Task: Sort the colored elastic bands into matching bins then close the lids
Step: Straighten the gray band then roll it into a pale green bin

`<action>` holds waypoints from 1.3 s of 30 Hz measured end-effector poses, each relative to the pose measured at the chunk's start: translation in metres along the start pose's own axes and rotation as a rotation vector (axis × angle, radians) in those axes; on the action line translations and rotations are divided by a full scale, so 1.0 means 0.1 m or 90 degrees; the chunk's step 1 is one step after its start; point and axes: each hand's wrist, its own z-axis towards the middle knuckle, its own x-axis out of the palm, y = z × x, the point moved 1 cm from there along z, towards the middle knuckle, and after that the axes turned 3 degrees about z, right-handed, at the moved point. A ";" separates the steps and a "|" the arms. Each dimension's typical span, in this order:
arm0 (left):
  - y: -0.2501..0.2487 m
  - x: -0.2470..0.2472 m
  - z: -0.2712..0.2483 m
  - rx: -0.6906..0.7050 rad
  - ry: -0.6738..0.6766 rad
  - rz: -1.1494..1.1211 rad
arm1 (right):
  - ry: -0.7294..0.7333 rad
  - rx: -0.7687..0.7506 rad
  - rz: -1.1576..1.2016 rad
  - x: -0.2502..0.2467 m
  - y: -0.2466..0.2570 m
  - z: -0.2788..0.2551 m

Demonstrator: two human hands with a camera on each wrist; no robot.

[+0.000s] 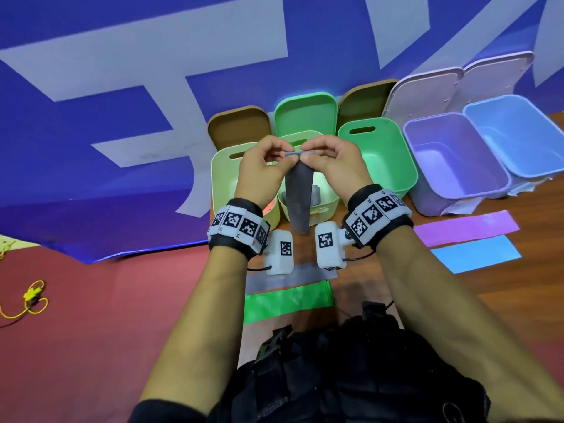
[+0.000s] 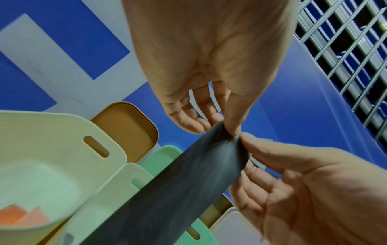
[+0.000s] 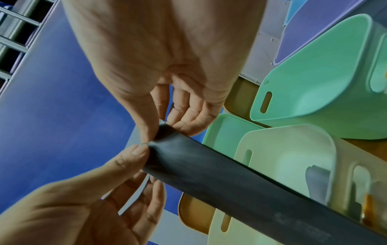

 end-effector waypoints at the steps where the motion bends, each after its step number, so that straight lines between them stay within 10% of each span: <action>1: 0.00 0.01 0.00 -0.002 0.006 -0.013 | -0.003 0.000 0.001 0.01 -0.02 -0.01; 39: 0.03 0.07 -0.03 -0.045 0.059 -0.148 | 0.004 -0.003 0.020 -0.08 0.13 -0.08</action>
